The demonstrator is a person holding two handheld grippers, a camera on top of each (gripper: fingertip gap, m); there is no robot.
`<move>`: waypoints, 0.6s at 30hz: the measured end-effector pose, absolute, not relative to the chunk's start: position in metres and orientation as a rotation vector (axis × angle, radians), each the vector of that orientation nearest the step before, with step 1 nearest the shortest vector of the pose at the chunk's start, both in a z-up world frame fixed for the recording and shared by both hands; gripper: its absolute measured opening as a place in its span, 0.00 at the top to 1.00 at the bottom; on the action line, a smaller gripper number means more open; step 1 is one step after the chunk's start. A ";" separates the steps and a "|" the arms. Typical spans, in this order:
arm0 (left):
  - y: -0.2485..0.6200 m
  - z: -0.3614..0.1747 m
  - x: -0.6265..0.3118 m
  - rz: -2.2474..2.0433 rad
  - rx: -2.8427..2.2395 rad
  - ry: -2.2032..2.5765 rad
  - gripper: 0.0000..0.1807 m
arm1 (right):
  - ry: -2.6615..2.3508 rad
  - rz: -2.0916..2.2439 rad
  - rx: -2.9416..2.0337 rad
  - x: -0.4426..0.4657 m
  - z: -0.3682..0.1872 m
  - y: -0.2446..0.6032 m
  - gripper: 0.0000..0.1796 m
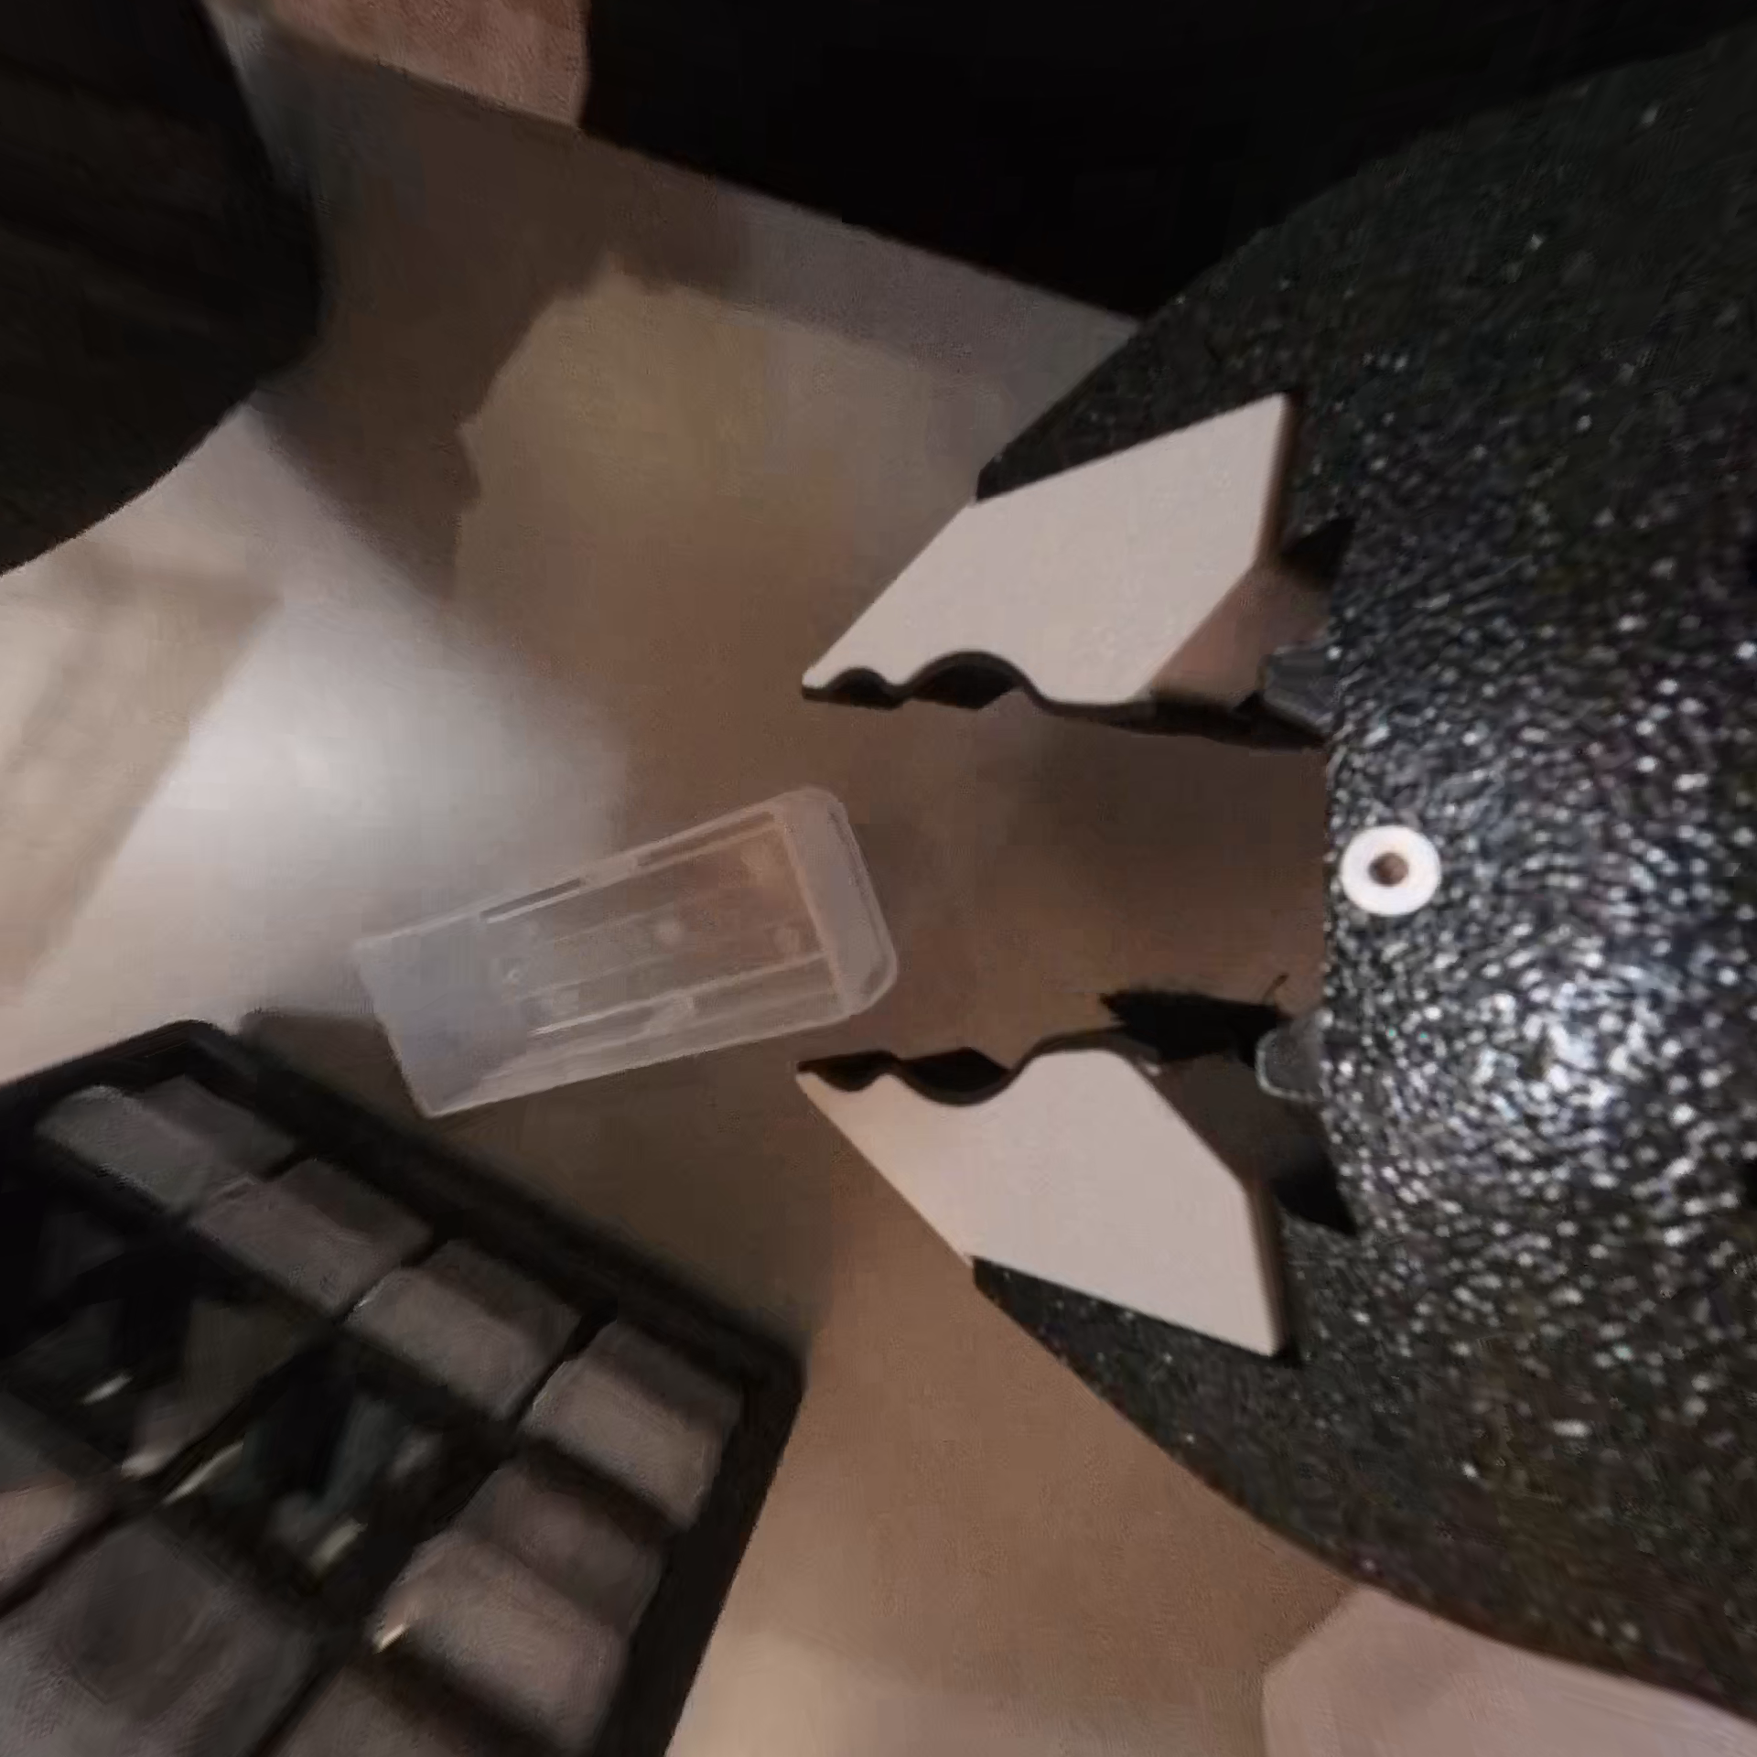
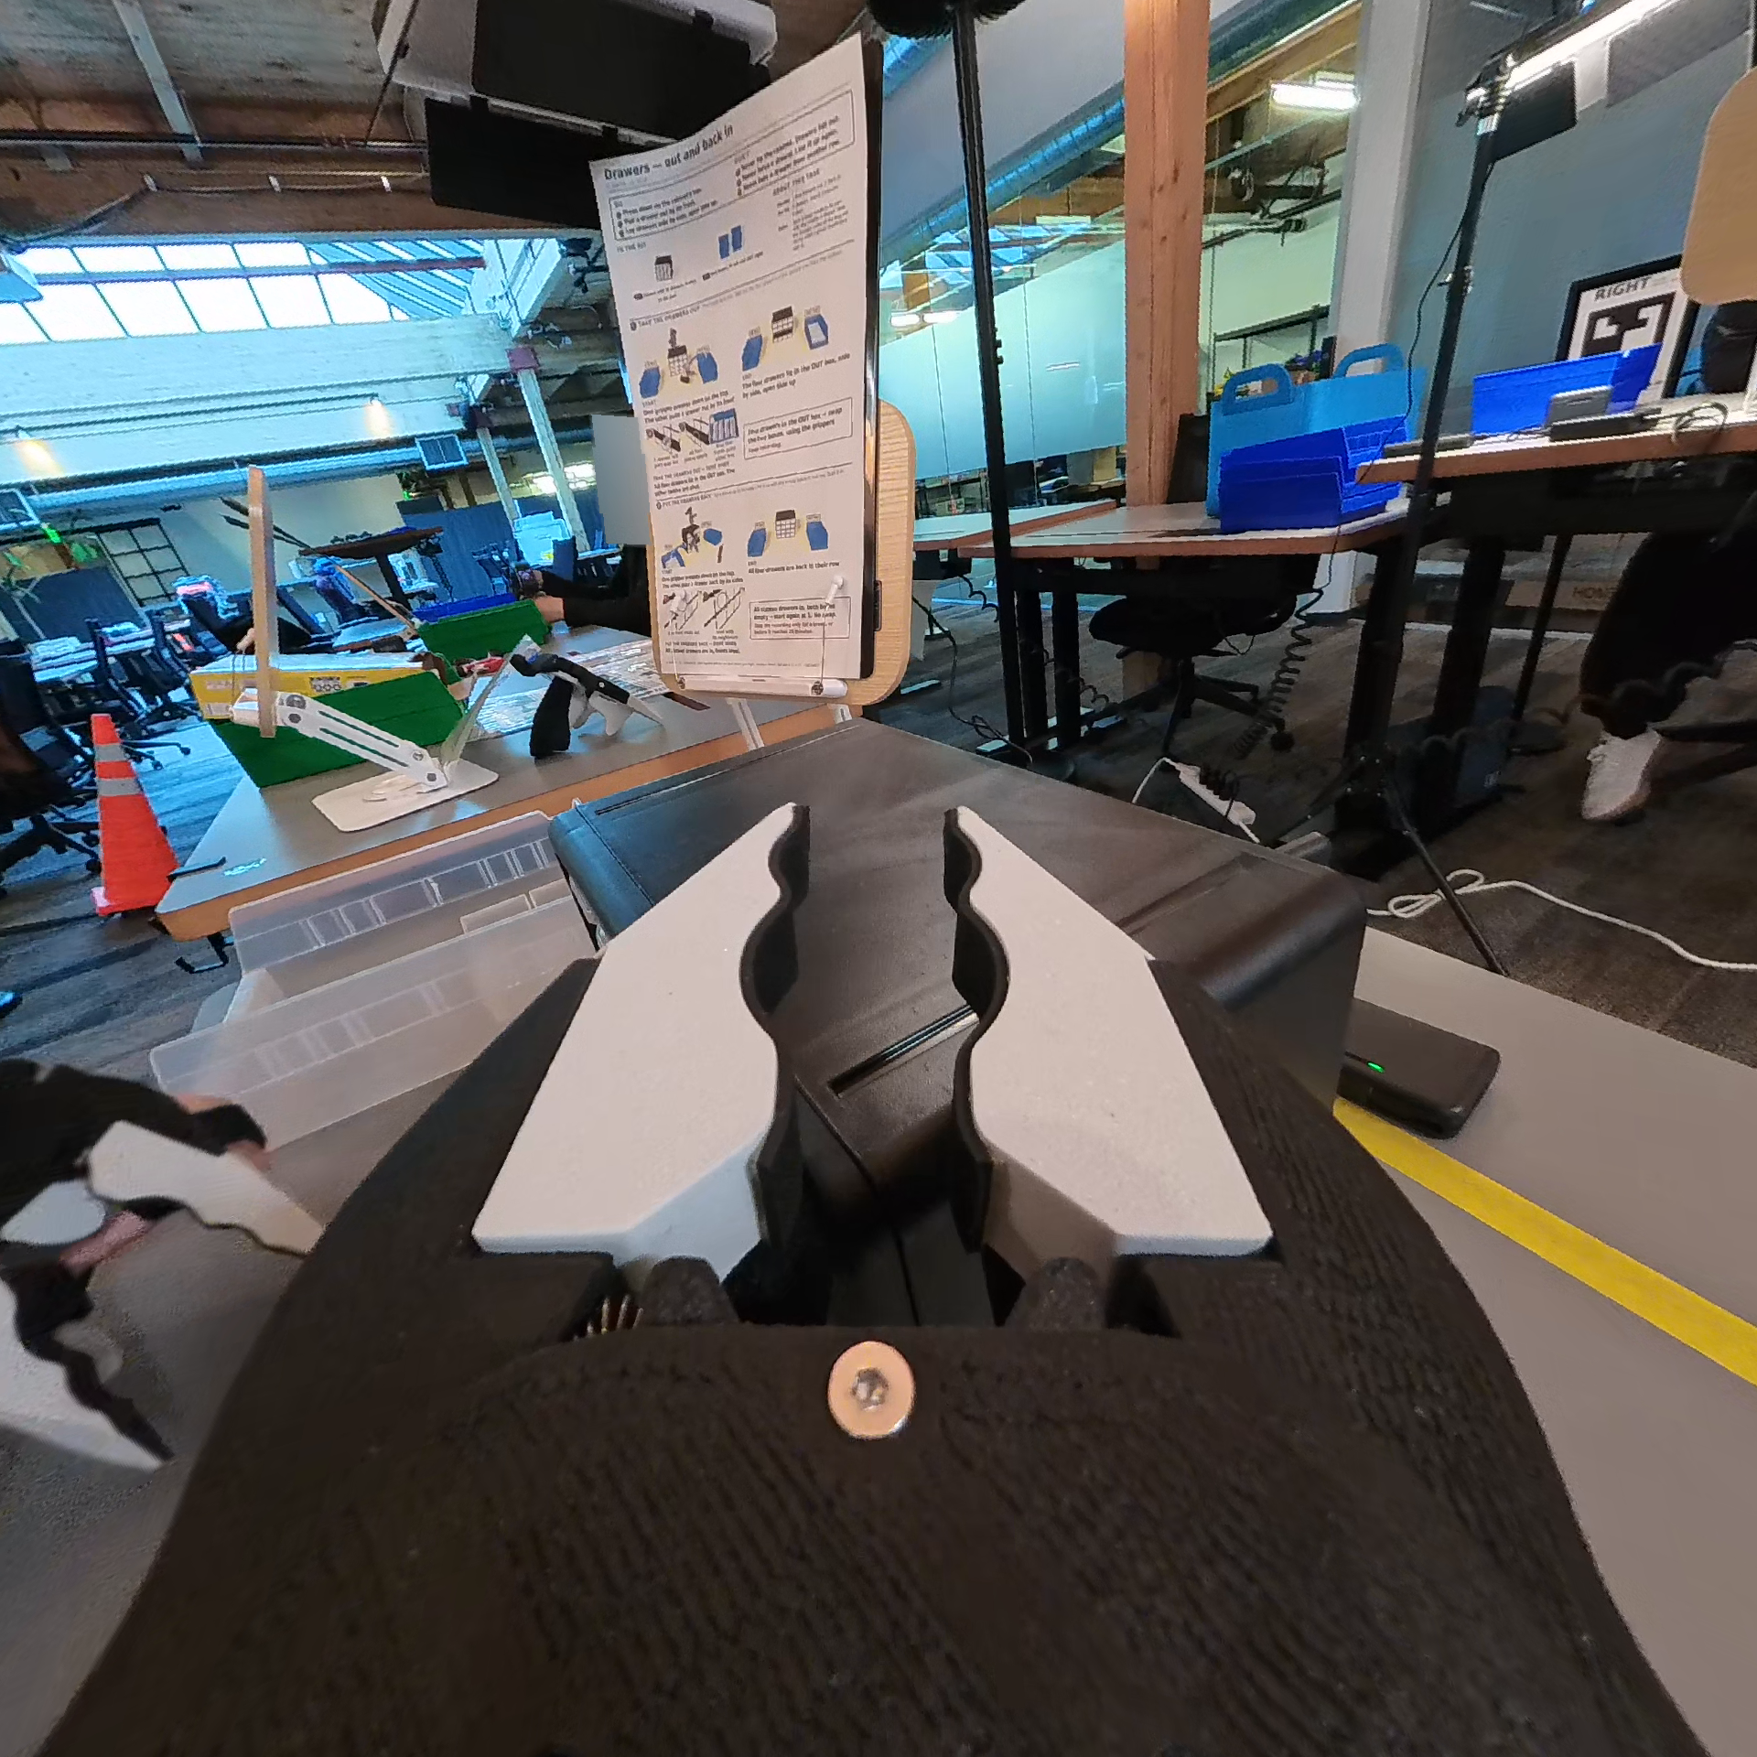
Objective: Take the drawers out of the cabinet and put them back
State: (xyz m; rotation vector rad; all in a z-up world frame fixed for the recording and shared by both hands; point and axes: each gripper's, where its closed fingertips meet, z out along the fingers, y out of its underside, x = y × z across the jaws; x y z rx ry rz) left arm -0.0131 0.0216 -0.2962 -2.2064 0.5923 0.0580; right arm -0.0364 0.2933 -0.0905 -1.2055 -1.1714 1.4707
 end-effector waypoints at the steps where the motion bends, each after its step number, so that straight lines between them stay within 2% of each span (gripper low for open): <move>1: 0.022 -0.294 -0.013 0.152 -2.160 0.706 0.62 | -1.170 1.473 -1.205 -0.036 -0.090 0.293 0.85; 4: 0.025 -0.302 -0.019 0.464 -2.076 1.052 0.68 | -1.165 1.484 -1.204 -0.036 -0.090 0.294 0.85; 9: 0.044 -0.323 -0.018 0.685 -1.934 1.342 0.62 | -1.162 1.495 -1.204 -0.036 -0.090 0.294 0.85; 14: 0.048 -0.330 -0.039 0.832 -1.909 1.438 0.74 | -1.163 1.500 -1.203 -0.035 -0.090 0.294 0.85; 16: 0.047 -0.328 -0.037 0.804 -1.913 1.421 0.89 | -1.159 1.509 -1.201 -0.035 -0.090 0.294 0.85; 18: 0.049 -0.323 -0.031 0.736 -1.972 1.337 0.91 | -1.156 1.514 -1.201 -0.035 -0.090 0.295 0.85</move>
